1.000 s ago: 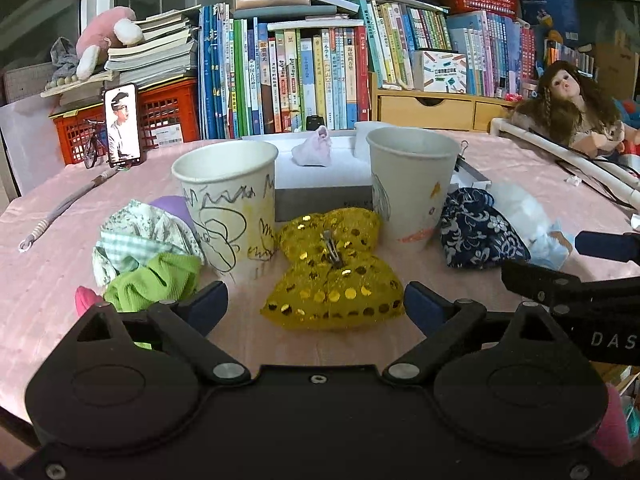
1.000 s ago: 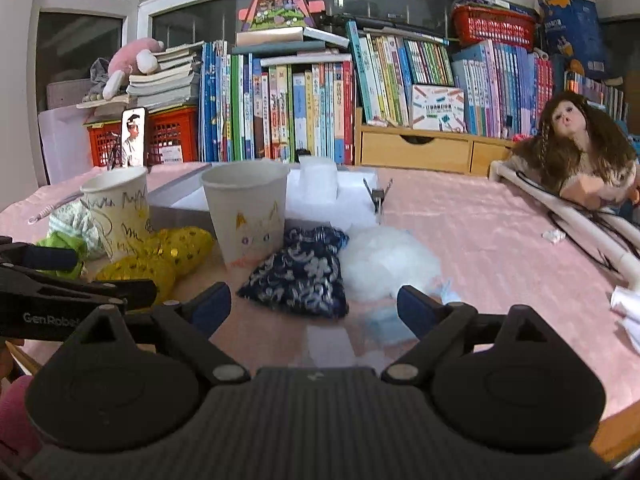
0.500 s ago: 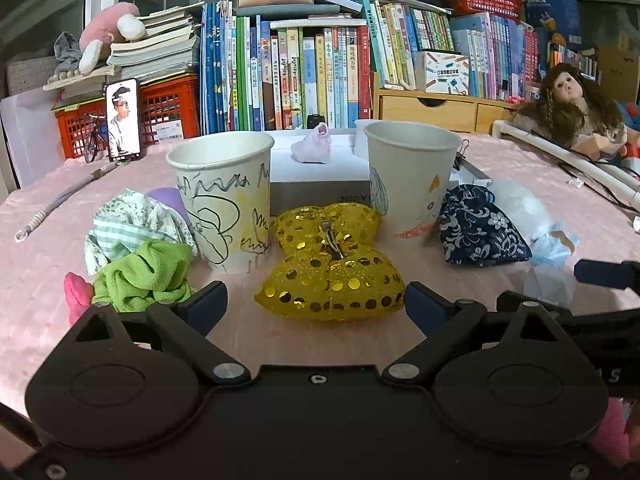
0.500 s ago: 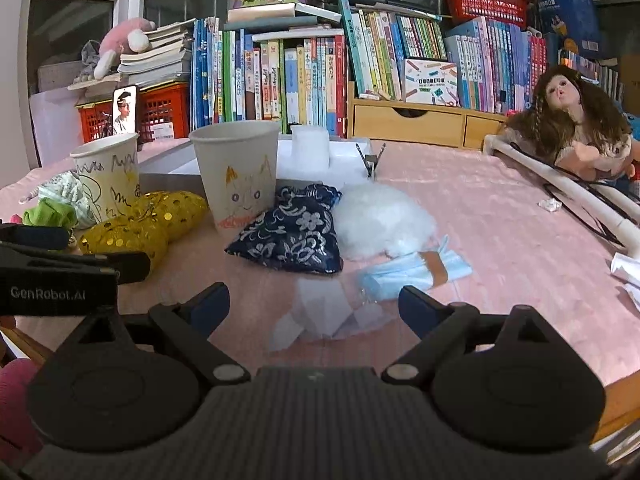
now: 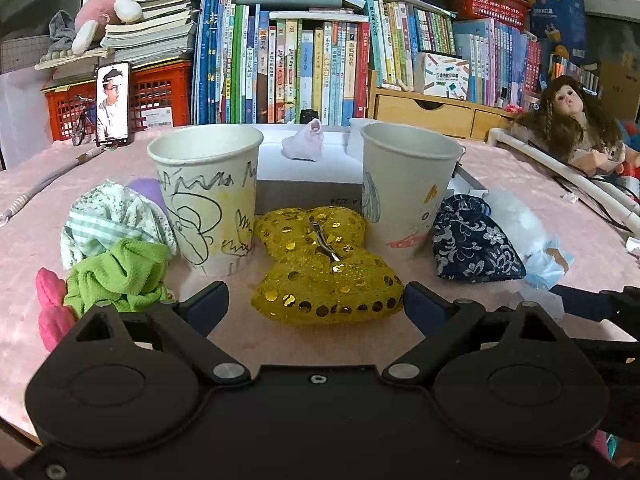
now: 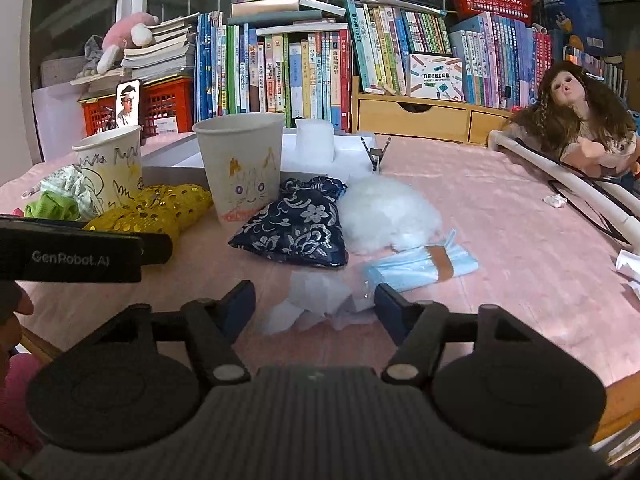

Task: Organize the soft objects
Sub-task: 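Grasp the gold sequin bow with the left tool, then lift the bow toward the tray with the left tool while the right tool grasps the white paper crane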

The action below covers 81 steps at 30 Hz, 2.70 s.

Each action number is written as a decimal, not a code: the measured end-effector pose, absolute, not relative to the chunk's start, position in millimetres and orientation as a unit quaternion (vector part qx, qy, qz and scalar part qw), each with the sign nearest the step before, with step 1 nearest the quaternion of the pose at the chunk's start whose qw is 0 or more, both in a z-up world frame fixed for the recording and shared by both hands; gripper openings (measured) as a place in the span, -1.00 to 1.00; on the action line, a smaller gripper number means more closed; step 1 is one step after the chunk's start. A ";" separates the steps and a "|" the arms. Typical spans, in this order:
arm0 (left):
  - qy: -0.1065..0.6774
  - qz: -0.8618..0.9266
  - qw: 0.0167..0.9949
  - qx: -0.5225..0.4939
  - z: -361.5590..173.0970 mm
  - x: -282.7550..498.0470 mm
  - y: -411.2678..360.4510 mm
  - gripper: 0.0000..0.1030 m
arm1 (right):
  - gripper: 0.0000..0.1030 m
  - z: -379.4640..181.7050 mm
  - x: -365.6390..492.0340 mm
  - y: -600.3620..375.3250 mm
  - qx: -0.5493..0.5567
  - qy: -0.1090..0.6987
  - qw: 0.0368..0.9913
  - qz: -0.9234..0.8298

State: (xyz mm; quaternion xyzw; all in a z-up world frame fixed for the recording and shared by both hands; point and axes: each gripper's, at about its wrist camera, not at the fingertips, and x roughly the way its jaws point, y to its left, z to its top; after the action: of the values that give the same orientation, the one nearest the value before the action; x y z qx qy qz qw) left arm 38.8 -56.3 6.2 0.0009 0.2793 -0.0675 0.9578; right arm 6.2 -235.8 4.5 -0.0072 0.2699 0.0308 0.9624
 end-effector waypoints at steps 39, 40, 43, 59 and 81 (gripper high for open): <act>0.209 -0.102 0.972 0.037 45.4 5.4 -63.3 -0.08 | -0.03 26.1 2.4 -242.3 0.004 0.222 0.974 0.029; 0.207 -0.103 0.972 0.037 47.5 5.0 -63.0 -0.08 | -0.04 27.4 2.3 -242.9 0.005 0.219 0.975 0.029; 0.201 -0.107 0.973 0.035 54.1 3.8 -62.0 -0.09 | -0.05 32.2 2.2 -243.9 0.005 0.211 0.977 0.027; 0.176 -0.117 0.977 0.024 79.8 -2.4 -57.5 -0.10 | -0.08 49.4 6.4 -249.4 0.010 0.183 0.983 0.025; 0.130 -0.127 0.983 0.026 114.0 -2.9 -54.9 -0.12 | -0.10 66.9 14.5 -249.2 0.015 0.155 0.987 0.034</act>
State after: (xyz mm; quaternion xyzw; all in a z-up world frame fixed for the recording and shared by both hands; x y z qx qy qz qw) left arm -2.9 -54.9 114.0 0.0262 0.1304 -0.1267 0.9830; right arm 14.5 -249.2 66.9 0.0147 0.1545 0.0342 0.9873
